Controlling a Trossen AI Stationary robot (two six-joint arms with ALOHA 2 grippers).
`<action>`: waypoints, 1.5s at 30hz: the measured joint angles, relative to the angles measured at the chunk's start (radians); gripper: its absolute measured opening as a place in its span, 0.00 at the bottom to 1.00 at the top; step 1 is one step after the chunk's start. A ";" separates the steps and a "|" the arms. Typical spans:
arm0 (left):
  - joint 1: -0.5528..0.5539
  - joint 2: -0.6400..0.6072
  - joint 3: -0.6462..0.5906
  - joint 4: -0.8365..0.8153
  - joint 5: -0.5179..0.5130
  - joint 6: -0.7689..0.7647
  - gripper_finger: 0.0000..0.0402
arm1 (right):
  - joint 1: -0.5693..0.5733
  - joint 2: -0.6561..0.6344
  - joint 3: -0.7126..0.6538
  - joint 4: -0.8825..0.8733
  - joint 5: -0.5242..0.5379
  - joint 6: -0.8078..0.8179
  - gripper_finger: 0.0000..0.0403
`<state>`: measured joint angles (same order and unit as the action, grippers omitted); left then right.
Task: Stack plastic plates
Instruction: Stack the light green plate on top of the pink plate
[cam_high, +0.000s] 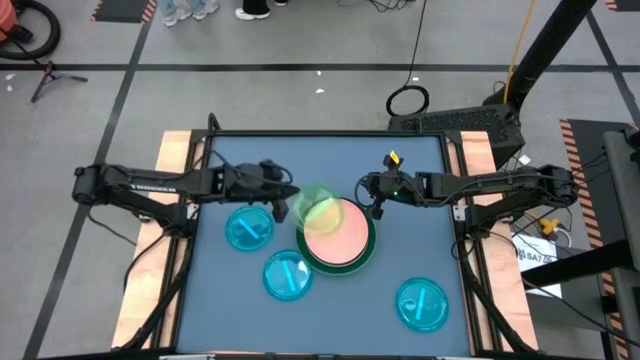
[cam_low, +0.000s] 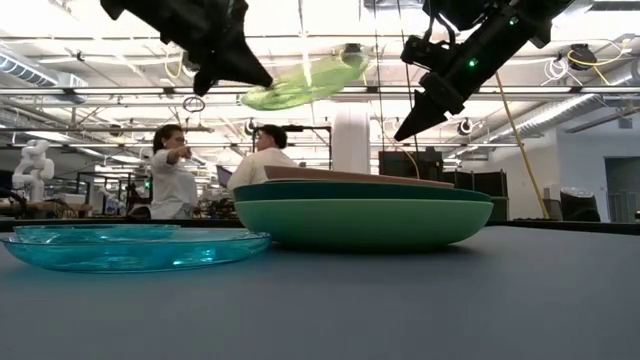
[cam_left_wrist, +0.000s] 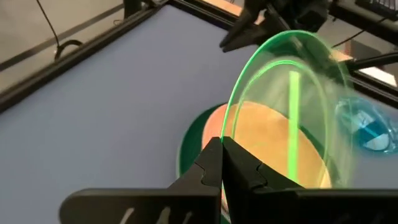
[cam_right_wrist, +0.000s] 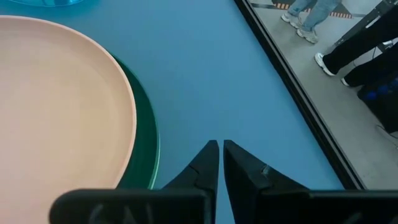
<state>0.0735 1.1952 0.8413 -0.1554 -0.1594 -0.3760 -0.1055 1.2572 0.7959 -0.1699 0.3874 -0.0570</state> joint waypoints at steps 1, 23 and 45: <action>-0.009 0.015 0.000 0.009 -0.008 -0.009 0.01 | 0.000 0.000 0.000 0.000 0.000 0.000 0.04; -0.042 0.176 0.000 0.095 -0.060 -0.069 0.01 | 0.000 0.000 0.000 0.000 0.000 0.000 0.04; -0.041 0.175 0.000 0.108 -0.073 -0.047 0.01 | 0.000 0.000 0.000 0.000 0.000 0.000 0.04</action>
<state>0.0322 1.3705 0.8410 -0.0479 -0.2328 -0.4229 -0.1055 1.2572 0.7959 -0.1699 0.3878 -0.0569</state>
